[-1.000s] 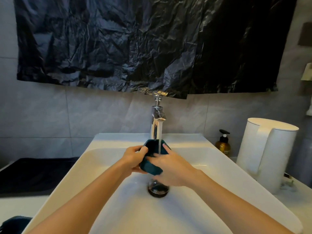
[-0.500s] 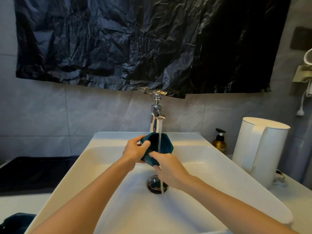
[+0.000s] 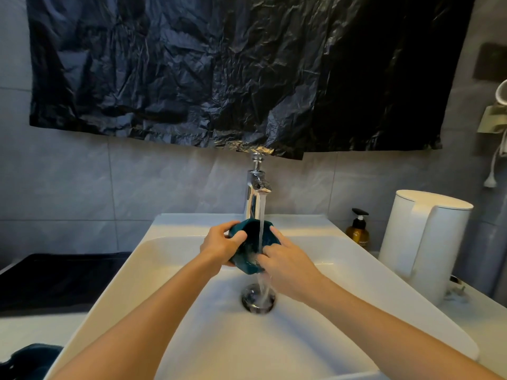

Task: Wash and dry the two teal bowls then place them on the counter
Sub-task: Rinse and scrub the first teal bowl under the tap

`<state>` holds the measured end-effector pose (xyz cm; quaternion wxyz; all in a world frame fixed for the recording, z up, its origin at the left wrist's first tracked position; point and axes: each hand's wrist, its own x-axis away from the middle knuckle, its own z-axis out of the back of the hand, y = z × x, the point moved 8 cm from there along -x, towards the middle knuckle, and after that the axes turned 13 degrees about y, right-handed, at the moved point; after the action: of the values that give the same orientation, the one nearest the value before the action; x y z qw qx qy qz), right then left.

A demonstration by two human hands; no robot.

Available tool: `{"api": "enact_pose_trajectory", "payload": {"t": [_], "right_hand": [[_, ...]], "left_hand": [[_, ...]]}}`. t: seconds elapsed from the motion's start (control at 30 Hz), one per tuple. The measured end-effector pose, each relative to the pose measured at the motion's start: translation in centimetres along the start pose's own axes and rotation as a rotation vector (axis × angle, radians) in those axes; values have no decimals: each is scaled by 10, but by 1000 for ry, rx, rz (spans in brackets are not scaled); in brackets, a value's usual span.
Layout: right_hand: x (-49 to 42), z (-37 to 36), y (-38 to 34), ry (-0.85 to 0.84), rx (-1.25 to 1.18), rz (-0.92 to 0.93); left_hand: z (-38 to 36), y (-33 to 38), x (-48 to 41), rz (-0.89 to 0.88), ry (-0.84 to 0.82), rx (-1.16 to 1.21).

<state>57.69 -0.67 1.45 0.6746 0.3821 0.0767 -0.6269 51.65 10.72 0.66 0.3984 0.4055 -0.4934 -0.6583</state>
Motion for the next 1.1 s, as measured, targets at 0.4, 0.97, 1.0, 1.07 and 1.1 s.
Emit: {"api": "enact_pose_trajectory", "payload": {"t": [0.4,0.97,1.0,1.07,1.1], "right_hand": [[-8,7,1,39,-56,33],[-18,19,-12,31,-372,-200],[-18,20,-10,14,-307,-141],[-16,13,2,41,-103,-20],[-14,10,5,21,-17,2]], "left_hand": [[-3,8,5,76,-17,120],[-1,13,10,19,12,180],[0,12,9,31,16,179],[2,10,8,45,20,169],[2,10,8,45,18,165]]}}
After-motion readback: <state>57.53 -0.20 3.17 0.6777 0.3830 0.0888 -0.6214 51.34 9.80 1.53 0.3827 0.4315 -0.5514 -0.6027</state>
